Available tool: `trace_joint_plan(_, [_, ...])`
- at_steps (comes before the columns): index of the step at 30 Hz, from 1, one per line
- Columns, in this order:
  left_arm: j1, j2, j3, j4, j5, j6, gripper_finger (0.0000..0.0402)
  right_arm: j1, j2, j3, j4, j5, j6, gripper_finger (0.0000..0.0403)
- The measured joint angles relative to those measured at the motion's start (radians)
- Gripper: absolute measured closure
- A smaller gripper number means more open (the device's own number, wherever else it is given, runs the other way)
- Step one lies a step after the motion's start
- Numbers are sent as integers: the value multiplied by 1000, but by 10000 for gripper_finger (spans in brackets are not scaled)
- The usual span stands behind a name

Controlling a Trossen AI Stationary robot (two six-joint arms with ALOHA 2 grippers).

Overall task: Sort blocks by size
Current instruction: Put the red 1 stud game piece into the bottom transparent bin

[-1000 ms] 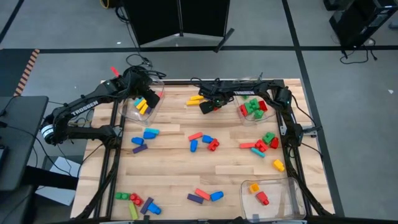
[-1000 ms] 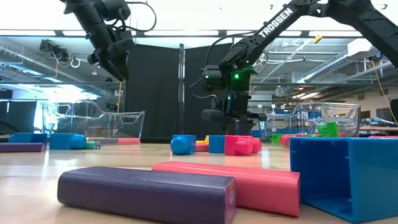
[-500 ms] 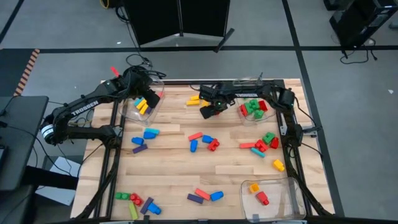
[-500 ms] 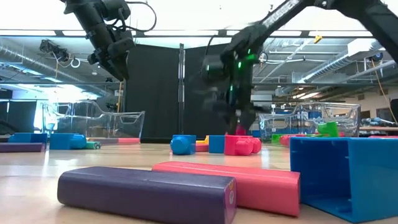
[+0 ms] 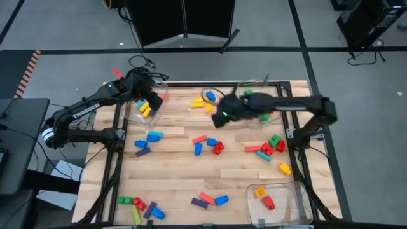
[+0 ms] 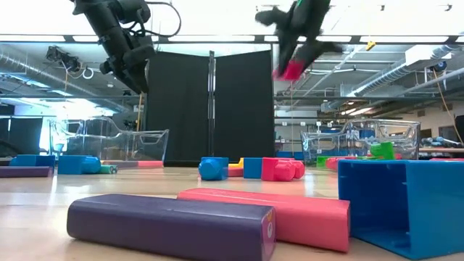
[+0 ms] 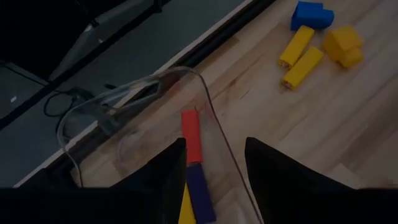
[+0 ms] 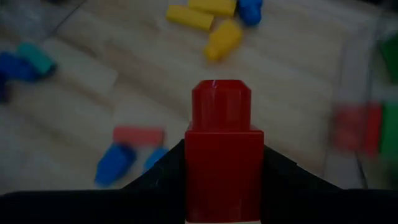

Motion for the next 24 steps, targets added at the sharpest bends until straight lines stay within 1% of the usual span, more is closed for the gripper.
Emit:
trace_joint_plan(4, [-59, -26, 0, -18, 0, 1, 231, 146, -80, 0, -144, 27, 188, 262])
trace_joint_plan(8, [-177, -52, 1, 7, 0, -36, 231, 295, -128, 0, -292, 24, 405, 262])
trace_joint_plan(11, [-280, -62, 1, 31, -10, -90, 231, 413, -136, 0, -368, -13, 573, 262])
trace_joint_plan(15, [-424, -63, 2, 32, -100, -154, 231, 574, -128, 0, -382, -58, 755, 262])
trace_joint_plan(20, [-587, -63, 2, 42, -192, -251, 231, 761, -92, 0, -383, -168, 965, 262])
trace_joint_plan(24, [-690, -62, 2, 53, -238, -309, 231, 900, -50, -5, -365, -215, 1122, 262])
